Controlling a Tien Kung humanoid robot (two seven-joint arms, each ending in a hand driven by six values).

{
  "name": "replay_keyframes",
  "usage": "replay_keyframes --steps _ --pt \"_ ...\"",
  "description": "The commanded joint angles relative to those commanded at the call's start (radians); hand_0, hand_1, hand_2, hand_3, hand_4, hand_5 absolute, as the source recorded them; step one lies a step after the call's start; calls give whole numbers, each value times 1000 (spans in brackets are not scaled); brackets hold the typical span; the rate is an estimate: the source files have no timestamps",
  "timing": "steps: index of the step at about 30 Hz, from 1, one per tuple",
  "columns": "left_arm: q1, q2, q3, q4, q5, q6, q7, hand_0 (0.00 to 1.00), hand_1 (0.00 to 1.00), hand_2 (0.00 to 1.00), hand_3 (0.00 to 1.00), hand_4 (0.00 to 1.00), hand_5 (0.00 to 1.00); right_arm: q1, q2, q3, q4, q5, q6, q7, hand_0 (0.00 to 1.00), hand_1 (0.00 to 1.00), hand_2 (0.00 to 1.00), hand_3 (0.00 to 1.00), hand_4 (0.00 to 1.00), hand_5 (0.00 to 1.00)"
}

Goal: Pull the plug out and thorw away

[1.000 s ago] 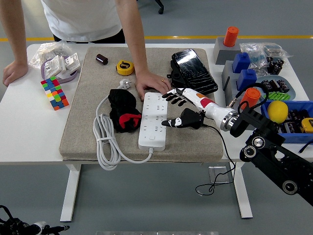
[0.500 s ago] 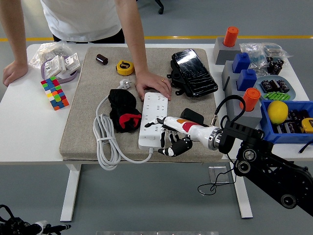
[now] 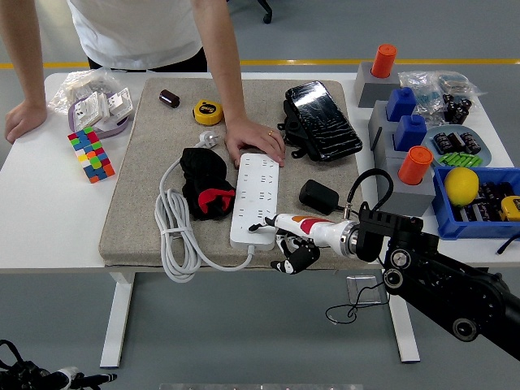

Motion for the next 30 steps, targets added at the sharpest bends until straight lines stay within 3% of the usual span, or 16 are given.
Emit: replay_keyframes --steps 10,18,30 --pt "-4 3 -2 -2 5 -1 0 534 666 692 668 838 691 13 4 -16 -32 -6 6 -1 2 2 116 927 691 2" --pt "0 4 -5 -1 10 -3 4 534 664 691 668 837 691 5 1 -15 -21 -8 25 -7 2 2 115 926 691 2" --pt "-1 3 -2 -2 7 -2 1 534 664 691 667 836 691 -4 -19 120 171 -12 3 11 2 2 116 914 693 2"
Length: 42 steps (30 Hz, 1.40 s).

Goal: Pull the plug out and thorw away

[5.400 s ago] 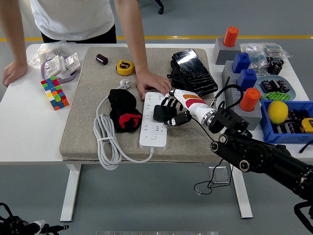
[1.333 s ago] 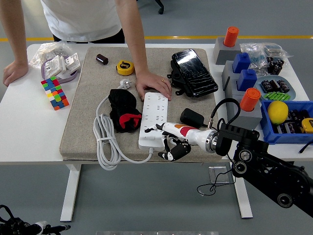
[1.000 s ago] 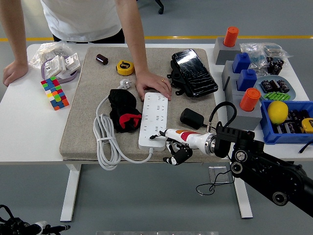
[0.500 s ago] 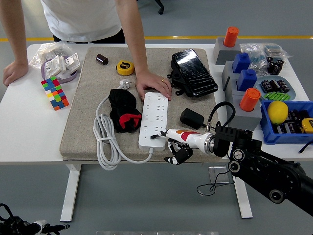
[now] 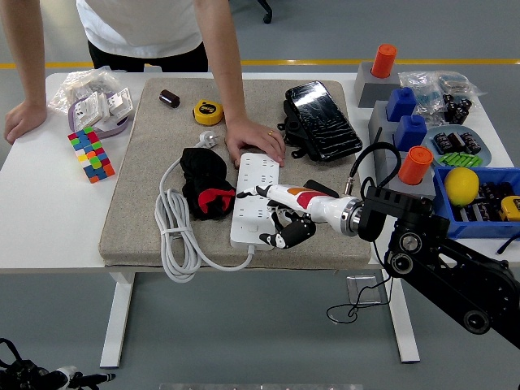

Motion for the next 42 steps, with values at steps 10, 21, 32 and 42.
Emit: replay_keyframes --steps 10,21,32,42 --pt "2 -4 6 2 -12 4 -5 533 664 691 667 836 691 -34 -16 117 15 -8 -102 67 379 448 459 880 861 19" --pt "-1 -7 14 4 -26 10 -11 533 664 691 667 836 692 -79 -40 256 -10 -51 -118 76 854 876 850 892 998 253" --pt "-2 -9 24 4 -42 14 -18 533 665 691 667 837 694 -142 -77 359 25 -46 -92 78 935 952 900 928 998 397" --pt "3 -10 28 5 -49 14 -21 533 664 691 667 836 695 -232 -96 455 100 -48 -81 73 934 958 897 930 998 378"
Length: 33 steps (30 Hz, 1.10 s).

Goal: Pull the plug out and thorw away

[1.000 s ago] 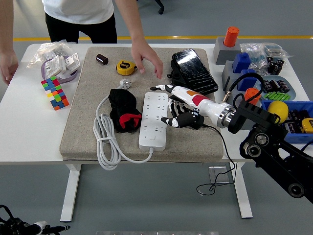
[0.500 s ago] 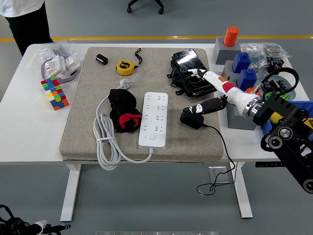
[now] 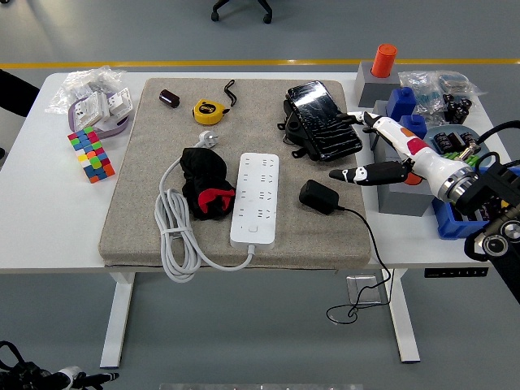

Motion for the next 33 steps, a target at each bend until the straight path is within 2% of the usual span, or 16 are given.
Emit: replay_keyframes --steps 6,17,33 --pt "14 2 9 3 -15 2 -6 533 665 691 667 836 694 -56 -6 41 46 -20 8 -6 929 953 896 925 998 366" --pt "21 -2 10 1 -11 -2 -7 533 664 691 667 836 695 -124 -15 73 99 -15 15 -10 933 945 892 929 998 410" --pt "35 2 -1 3 5 -9 1 534 664 691 668 836 695 -227 -18 95 130 4 21 -8 923 930 887 929 998 427"
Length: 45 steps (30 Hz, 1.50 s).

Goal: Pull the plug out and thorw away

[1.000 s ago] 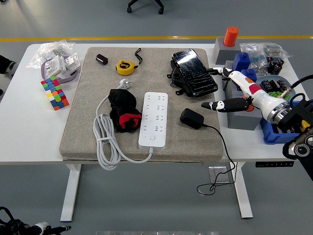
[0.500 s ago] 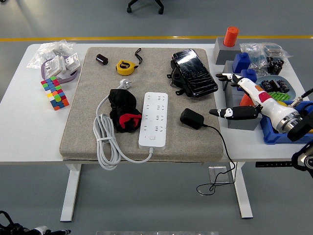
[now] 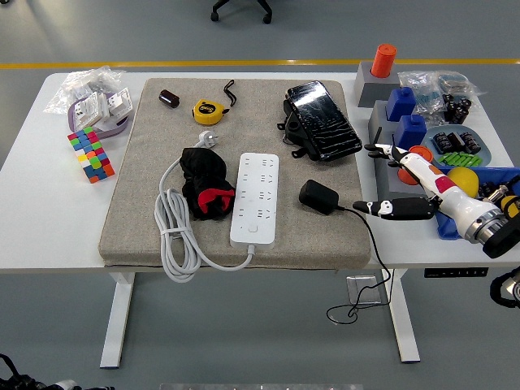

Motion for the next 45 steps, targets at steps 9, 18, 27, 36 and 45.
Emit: replay_keyframes --steps 9,18,27,36,45 --pt "1 12 -4 1 6 1 2 534 665 691 667 836 696 -15 16 9 3 -1 3 1 920 925 885 929 998 430" --pt "-4 22 4 4 -7 5 0 533 664 691 667 837 694 -7 22 22 13 2 5 4 918 929 884 930 998 437" --pt "11 10 5 6 -12 4 0 533 664 691 667 837 694 -21 21 24 21 11 5 4 915 929 883 929 998 441" --pt "32 11 10 11 -25 4 -12 534 664 691 666 837 694 -50 32 13 10 14 9 -3 914 927 881 929 998 447" --pt "42 1 11 11 -23 4 -9 534 664 691 668 838 694 -57 29 23 21 25 7 -8 912 927 880 928 998 449"
